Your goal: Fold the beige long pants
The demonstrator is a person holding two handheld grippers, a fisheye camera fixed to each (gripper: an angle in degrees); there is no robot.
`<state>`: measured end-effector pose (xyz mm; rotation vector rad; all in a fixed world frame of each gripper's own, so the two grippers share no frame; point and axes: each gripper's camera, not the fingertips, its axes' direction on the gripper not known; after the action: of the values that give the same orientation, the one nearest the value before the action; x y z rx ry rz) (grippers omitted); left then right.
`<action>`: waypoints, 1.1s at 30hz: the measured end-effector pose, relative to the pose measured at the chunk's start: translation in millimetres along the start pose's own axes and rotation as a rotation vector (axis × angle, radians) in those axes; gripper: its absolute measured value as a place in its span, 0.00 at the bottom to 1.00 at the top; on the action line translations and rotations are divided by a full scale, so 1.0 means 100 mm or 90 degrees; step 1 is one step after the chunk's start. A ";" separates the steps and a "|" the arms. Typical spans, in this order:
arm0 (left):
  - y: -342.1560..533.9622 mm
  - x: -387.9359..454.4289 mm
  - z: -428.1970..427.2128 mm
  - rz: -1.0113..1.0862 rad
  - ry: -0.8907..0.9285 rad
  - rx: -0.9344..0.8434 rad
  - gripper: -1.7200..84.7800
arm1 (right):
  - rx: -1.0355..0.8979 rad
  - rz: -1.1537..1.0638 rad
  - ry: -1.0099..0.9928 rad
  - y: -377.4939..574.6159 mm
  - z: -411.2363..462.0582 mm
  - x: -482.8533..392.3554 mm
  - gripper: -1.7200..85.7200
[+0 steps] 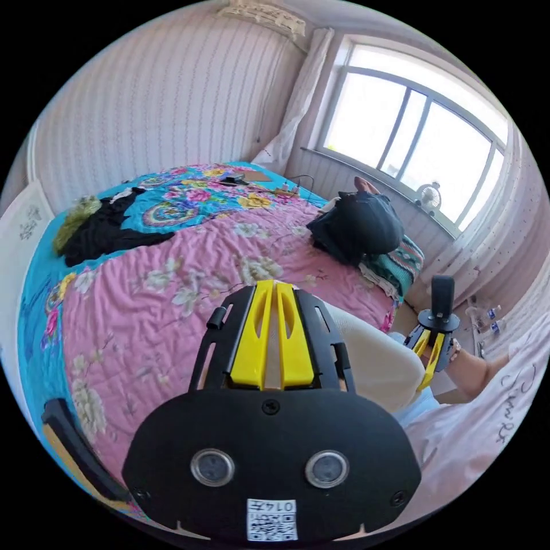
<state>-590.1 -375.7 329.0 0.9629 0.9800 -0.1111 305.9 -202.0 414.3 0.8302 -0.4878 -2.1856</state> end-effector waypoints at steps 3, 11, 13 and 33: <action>0.69 -0.56 -0.50 -0.130 -0.135 -0.010 0.01 | -0.096 0.000 -0.052 -0.52 1.01 -0.02 0.11; 2.22 -1.06 -1.03 -0.348 -0.218 -0.038 0.02 | -0.227 0.043 0.000 -0.48 2.03 0.13 0.05; 2.44 -0.92 -1.09 -0.350 -0.147 -0.018 0.09 | -0.157 0.070 0.032 -0.33 1.65 0.15 0.06; 3.41 -0.99 -1.19 -0.295 -0.201 -0.167 0.08 | -0.125 0.179 0.319 -0.40 2.41 0.59 0.14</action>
<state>-561.7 -115.9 597.6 0.4475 0.8816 -0.4959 88.2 -199.0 540.8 1.0821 -0.1257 -1.6580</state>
